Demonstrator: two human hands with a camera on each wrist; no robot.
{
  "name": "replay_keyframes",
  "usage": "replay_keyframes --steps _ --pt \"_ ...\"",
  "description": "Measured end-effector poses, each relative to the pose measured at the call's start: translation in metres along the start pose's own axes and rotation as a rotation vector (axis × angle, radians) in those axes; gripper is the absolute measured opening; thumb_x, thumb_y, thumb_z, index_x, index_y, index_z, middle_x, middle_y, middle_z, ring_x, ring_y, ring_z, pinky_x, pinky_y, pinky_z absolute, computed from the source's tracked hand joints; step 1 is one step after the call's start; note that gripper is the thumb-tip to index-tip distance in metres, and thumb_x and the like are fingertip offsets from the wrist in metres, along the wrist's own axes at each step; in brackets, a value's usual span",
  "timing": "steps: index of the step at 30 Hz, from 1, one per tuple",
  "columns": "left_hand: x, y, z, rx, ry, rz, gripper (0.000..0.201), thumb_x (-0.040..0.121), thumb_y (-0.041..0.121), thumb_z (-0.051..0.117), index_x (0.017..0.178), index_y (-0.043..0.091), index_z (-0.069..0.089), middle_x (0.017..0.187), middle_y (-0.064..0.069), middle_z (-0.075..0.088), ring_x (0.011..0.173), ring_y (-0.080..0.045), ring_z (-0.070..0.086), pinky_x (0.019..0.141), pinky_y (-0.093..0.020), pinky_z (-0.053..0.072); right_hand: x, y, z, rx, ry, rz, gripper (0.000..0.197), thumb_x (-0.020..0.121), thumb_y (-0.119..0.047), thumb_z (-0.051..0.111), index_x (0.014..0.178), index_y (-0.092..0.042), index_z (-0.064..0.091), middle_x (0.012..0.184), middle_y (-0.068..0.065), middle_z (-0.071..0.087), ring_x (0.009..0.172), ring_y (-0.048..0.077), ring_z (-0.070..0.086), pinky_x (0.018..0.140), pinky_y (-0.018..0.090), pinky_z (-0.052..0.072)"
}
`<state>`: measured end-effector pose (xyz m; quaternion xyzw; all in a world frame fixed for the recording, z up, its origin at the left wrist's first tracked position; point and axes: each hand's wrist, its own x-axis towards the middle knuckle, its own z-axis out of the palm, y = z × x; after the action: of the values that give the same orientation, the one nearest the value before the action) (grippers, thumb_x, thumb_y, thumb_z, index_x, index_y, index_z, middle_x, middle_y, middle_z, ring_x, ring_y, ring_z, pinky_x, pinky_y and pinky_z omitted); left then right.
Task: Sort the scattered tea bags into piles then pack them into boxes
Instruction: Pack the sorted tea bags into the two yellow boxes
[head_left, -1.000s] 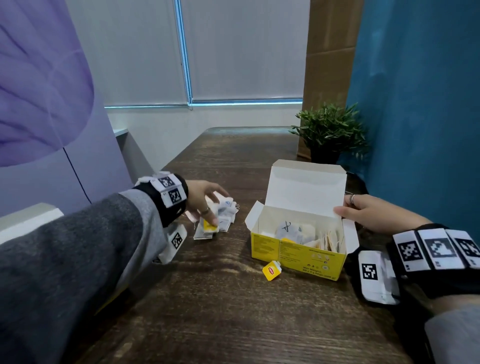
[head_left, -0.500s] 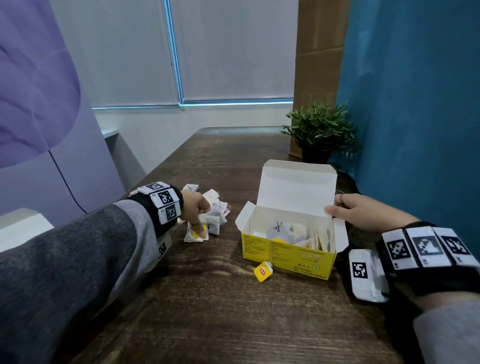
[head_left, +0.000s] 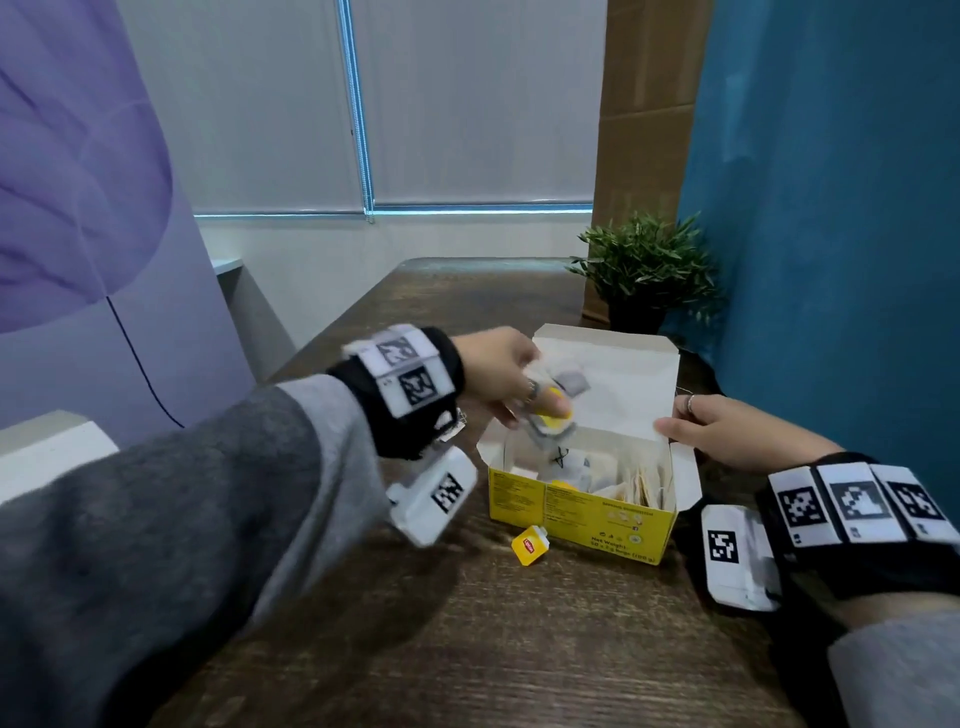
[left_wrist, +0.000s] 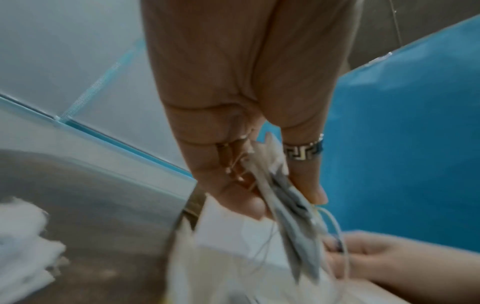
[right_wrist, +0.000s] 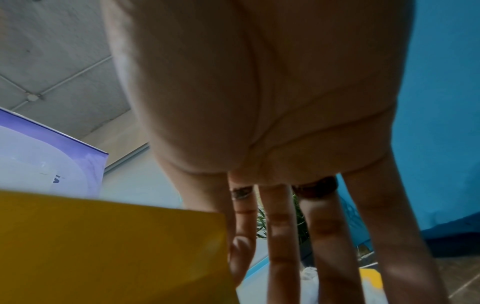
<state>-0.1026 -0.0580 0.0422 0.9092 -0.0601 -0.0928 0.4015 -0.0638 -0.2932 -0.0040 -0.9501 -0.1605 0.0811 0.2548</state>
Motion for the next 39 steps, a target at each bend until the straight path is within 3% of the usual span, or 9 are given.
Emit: replay_keyframes --steps 7,15,21,24,27,29,32,36,39 --pt "0.024 0.006 0.05 0.342 -0.178 -0.112 0.036 0.083 0.042 0.066 0.098 0.009 0.063 0.069 -0.002 0.061 0.064 -0.018 0.056 0.058 -0.024 0.045 0.0 0.002 0.001 -0.006 0.015 -0.018 0.029 0.096 -0.028 0.046 0.07 -0.016 0.047 0.074 -0.005 0.052 0.068 0.01 0.05 0.061 0.018 0.038" --pt "0.006 -0.032 -0.062 0.191 0.313 -0.212 0.007 0.092 0.022 0.056 0.09 0.022 0.062 0.081 0.005 0.062 0.059 -0.008 0.055 0.051 -0.02 0.044 0.0 0.004 0.002 0.007 0.002 -0.013 0.029 0.096 -0.029 0.046 0.073 -0.012 0.05 0.088 0.006 0.061 0.08 0.02 0.055 0.072 0.03 0.043" --pt "0.002 -0.097 -0.09 0.379 0.254 -0.483 0.031 0.089 0.004 0.058 0.12 0.005 0.058 0.089 -0.01 0.06 0.059 -0.013 0.047 0.029 -0.008 0.032 0.001 0.005 0.001 -0.009 0.015 -0.012 0.032 0.095 -0.031 0.047 0.07 -0.011 0.045 0.091 0.012 0.058 0.08 0.021 0.05 0.084 0.041 0.044" --pt "0.007 -0.119 -0.079 0.268 0.168 -0.6 0.052 0.081 0.011 0.071 0.128 0.008 0.05 0.074 -0.004 0.052 0.057 -0.016 0.044 0.041 -0.012 0.039 0.003 0.007 0.001 -0.009 0.019 -0.019 0.035 0.095 -0.031 0.047 0.066 -0.013 0.04 0.085 0.009 0.052 0.076 0.019 0.046 0.079 0.04 0.041" --pt "0.02 -0.132 -0.072 0.34 0.122 -0.611 0.073 0.071 0.02 0.081 0.134 0.016 0.046 0.112 -0.011 0.059 0.096 -0.028 0.061 0.071 -0.032 0.051 0.004 0.007 0.001 -0.006 0.013 -0.018 0.033 0.096 -0.03 0.046 0.068 -0.013 0.043 0.088 0.009 0.054 0.078 0.019 0.047 0.08 0.039 0.042" --pt "0.025 -0.136 -0.068 0.391 0.119 -0.59 0.076 0.07 0.024 0.081 0.136 0.021 0.044 0.123 -0.011 0.057 0.101 -0.029 0.062 0.069 -0.03 0.049 0.004 0.007 0.001 -0.017 0.01 -0.019 0.031 0.096 -0.031 0.046 0.072 -0.011 0.047 0.093 0.01 0.056 0.08 0.019 0.049 0.082 0.038 0.043" --pt "0.027 -0.134 -0.065 0.474 0.12 -0.566 0.071 0.073 0.029 0.078 0.135 0.021 0.044 0.121 -0.009 0.06 0.086 -0.022 0.057 0.058 -0.022 0.041 0.004 0.008 0.001 -0.035 0.01 -0.021 0.031 0.096 -0.032 0.045 0.08 -0.006 0.05 0.095 0.012 0.057 0.08 0.02 0.05 0.079 0.036 0.042" --pt "0.026 -0.134 -0.07 0.558 0.138 -0.534 0.067 0.07 0.036 0.079 0.128 0.016 0.051 0.12 -0.007 0.06 0.101 -0.023 0.058 0.083 -0.03 0.049 0.005 0.009 0.002 -0.038 0.008 -0.019 0.038 0.096 -0.033 0.045 0.092 0.003 0.054 0.105 0.016 0.06 0.086 0.028 0.056 0.085 0.04 0.044" --pt "0.022 -0.135 -0.074 0.54 0.158 -0.487 0.032 0.074 0.032 0.077 0.093 0.013 0.06 0.087 -0.006 0.062 0.069 -0.017 0.053 0.062 -0.024 0.045 0.004 0.008 0.002 -0.038 0.006 -0.011 0.038 0.096 -0.033 0.045 0.098 0.003 0.056 0.107 0.015 0.06 0.099 0.032 0.058 0.086 0.038 0.044"
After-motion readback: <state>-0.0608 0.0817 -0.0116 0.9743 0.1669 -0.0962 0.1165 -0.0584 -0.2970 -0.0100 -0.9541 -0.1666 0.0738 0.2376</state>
